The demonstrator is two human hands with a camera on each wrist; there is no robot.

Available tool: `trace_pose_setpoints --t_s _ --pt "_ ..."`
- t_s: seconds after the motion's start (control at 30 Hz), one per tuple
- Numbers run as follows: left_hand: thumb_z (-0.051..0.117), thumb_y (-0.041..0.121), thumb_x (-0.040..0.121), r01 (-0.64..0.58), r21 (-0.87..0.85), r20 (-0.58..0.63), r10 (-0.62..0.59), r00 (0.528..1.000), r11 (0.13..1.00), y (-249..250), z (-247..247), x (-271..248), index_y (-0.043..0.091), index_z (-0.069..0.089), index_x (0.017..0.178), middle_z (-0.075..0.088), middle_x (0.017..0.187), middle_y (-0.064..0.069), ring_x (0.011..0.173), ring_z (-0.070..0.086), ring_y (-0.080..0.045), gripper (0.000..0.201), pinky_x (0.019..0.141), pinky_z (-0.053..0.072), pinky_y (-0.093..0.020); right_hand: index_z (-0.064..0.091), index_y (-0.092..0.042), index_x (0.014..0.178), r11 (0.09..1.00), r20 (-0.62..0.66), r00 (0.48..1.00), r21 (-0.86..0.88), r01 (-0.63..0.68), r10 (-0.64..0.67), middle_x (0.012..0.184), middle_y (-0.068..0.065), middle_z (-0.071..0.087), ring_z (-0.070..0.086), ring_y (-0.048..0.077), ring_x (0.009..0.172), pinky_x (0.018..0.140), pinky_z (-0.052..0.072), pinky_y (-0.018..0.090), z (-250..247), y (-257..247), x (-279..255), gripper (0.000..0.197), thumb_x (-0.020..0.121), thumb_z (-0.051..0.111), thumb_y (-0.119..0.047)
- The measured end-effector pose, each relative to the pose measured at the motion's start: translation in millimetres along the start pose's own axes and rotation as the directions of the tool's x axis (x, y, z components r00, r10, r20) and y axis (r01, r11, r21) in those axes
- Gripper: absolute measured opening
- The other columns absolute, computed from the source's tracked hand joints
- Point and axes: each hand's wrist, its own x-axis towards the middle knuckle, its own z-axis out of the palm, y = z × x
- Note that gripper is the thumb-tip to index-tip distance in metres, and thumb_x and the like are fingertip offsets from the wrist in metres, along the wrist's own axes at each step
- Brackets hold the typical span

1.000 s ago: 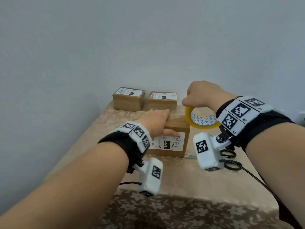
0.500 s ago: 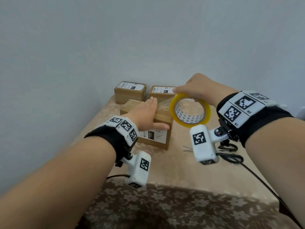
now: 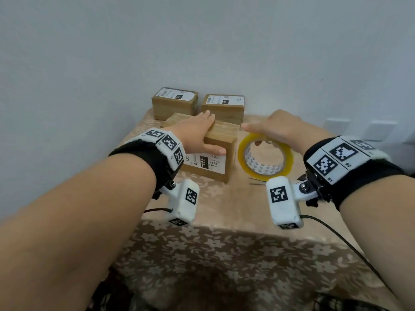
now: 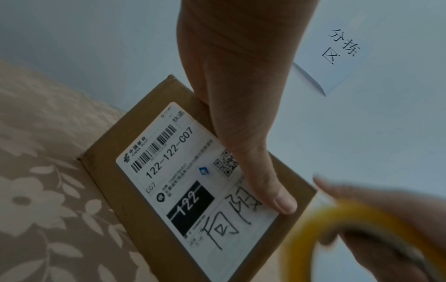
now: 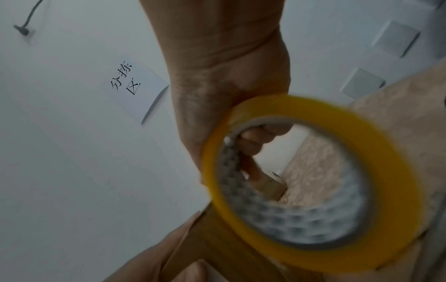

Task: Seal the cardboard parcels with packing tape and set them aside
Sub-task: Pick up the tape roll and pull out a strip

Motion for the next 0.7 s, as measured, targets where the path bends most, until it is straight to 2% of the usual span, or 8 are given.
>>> trace_pose_setpoints --t_s 0.07,0.13,0.23,0.3,0.4,0.5,0.6,0.7 --pt "0.05 0.073 0.074 -0.009 0.008 0.005 0.009 1.0 1.0 -1 0 0 0.01 -0.002 0.151 -0.005 0.159 -0.006 0.147 0.001 -0.018 0.112 0.118 0.006 -0.034 0.062 -0.013 0.061 0.994 0.01 1.0 -0.105 -0.013 0.014 0.052 -0.002 0.055 0.051 0.012 0.059 0.052 0.031 0.025 3 7 -3 0.055 0.081 0.059 -0.064" --pt "0.044 0.075 0.073 -0.019 0.009 -0.005 0.019 1.0 1.0 -1 1 0 0.011 -0.001 0.151 -0.004 0.16 -0.006 0.147 0.002 -0.018 0.111 0.119 0.007 -0.034 0.058 -0.013 0.061 0.998 0.007 1.0 -0.065 -0.011 0.012 0.058 -0.003 0.055 0.05 0.01 0.059 0.051 0.032 0.024 7 12 -6 0.054 0.082 0.059 -0.063" --pt "0.024 0.079 0.069 -0.035 -0.003 -0.025 0.035 0.999 0.999 -1 2 -3 0.015 0.001 0.152 -0.003 0.16 -0.007 0.147 0.001 -0.019 0.107 0.119 0.006 -0.036 0.057 -0.014 0.079 1.0 0.023 1.0 -0.011 -0.005 0.005 0.068 -0.005 0.052 0.046 0.003 0.061 0.046 0.033 0.014 15 12 -12 0.045 0.087 0.056 -0.058" --pt "0.014 0.082 0.071 -0.028 0.006 -0.056 0.028 0.998 1.0 0 2 -7 0.022 0.003 0.152 -0.002 0.16 -0.008 0.147 0.0 -0.023 0.102 0.119 0.005 -0.039 0.06 -0.014 0.083 1.0 0.045 0.999 -0.025 -0.005 0.006 0.071 -0.004 0.055 0.053 0.007 0.067 0.047 0.034 0.016 19 7 -13 0.046 0.089 0.053 -0.059" --pt "0.007 0.085 0.074 0.041 0.12 -0.185 -0.018 0.983 0.992 14 5 -15 0.03 0.014 0.151 0.026 0.143 -0.008 0.131 0.024 -0.028 0.095 0.107 0.021 -0.046 0.062 -0.012 0.075 0.994 0.072 0.996 -0.097 -0.051 0.058 0.069 0.002 0.062 0.054 0.014 0.059 0.049 0.035 0.025 22 -1 -12 0.055 0.087 0.05 -0.064" --pt "0.018 0.081 0.079 0.133 0.15 -0.245 -0.094 0.965 0.98 33 5 -19 0.032 0.026 0.148 0.037 0.128 -0.009 0.118 0.035 -0.029 0.085 0.098 0.03 -0.046 0.061 -0.014 0.08 0.997 0.063 0.996 -0.034 -0.064 0.066 0.072 0.0 0.057 0.05 0.011 0.059 0.047 0.032 0.025 25 -4 -17 0.047 0.089 0.051 -0.06" --pt "0.033 0.066 0.089 0.076 0.108 -0.23 -0.049 0.972 0.991 35 -3 -20 0.026 0.049 0.133 0.05 0.116 -0.009 0.106 0.049 -0.029 0.062 0.087 0.043 -0.04 0.047 -0.024 0.07 0.979 0.066 0.998 0.199 -0.037 0.024 0.068 -0.006 0.049 0.048 0.009 0.058 0.041 0.039 0.019 27 -2 -27 0.031 0.094 0.054 -0.043" --pt "0.039 0.044 0.096 -0.046 0.038 -0.167 0.052 0.985 0.998 32 -8 -26 0.017 0.055 0.126 0.061 0.117 -0.007 0.106 0.057 -0.027 0.044 0.088 0.045 -0.039 0.054 -0.019 0.078 0.934 0.125 0.99 0.345 -0.099 0.059 0.078 0.003 0.061 0.058 0.017 0.068 0.062 0.051 0.026 31 0 -35 0.02 0.091 0.054 -0.034"
